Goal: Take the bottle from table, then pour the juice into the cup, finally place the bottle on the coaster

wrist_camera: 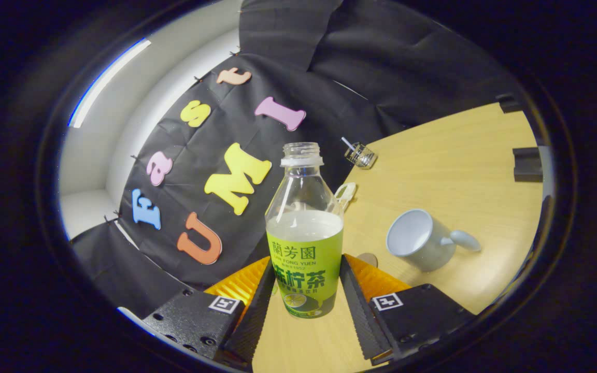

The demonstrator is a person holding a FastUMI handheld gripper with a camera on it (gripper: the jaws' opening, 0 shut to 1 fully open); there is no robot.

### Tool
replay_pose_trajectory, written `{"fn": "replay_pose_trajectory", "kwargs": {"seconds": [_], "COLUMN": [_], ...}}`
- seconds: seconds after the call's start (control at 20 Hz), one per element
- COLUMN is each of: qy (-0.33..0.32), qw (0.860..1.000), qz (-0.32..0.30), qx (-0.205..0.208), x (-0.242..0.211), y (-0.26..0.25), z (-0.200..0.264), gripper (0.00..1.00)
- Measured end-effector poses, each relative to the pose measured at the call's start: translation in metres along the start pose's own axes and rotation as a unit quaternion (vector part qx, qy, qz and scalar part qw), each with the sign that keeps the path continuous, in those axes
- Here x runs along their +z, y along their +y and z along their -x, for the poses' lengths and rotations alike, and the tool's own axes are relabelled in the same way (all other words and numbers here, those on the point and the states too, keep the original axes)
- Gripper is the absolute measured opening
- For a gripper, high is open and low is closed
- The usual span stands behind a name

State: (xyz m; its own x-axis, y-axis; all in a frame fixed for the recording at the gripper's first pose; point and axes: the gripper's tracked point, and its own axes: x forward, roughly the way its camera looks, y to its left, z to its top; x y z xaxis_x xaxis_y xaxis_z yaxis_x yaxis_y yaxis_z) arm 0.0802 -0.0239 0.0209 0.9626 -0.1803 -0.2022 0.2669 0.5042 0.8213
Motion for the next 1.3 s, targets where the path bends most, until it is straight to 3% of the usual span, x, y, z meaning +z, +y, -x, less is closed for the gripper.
{"fn": "replay_pose_trajectory", "kwargs": {"seconds": [0.25,0.45,0.55,0.95,1.3], "qy": [-0.021,-0.025,-0.034,-0.025,0.003], "qw": [0.99,0.958,0.944,0.9,0.889], "qz": [0.139,0.284,0.324,0.423,0.444], "qx": [-0.017,-0.041,-0.049,-0.099,-0.114], "x": [0.011,0.016,0.019,0.009,-0.019], "y": [0.013,0.029,0.036,0.023,-0.01], "z": [0.002,-0.005,-0.014,-0.078,-0.134], "gripper": [0.78,0.78,0.79,0.79,0.79]}}
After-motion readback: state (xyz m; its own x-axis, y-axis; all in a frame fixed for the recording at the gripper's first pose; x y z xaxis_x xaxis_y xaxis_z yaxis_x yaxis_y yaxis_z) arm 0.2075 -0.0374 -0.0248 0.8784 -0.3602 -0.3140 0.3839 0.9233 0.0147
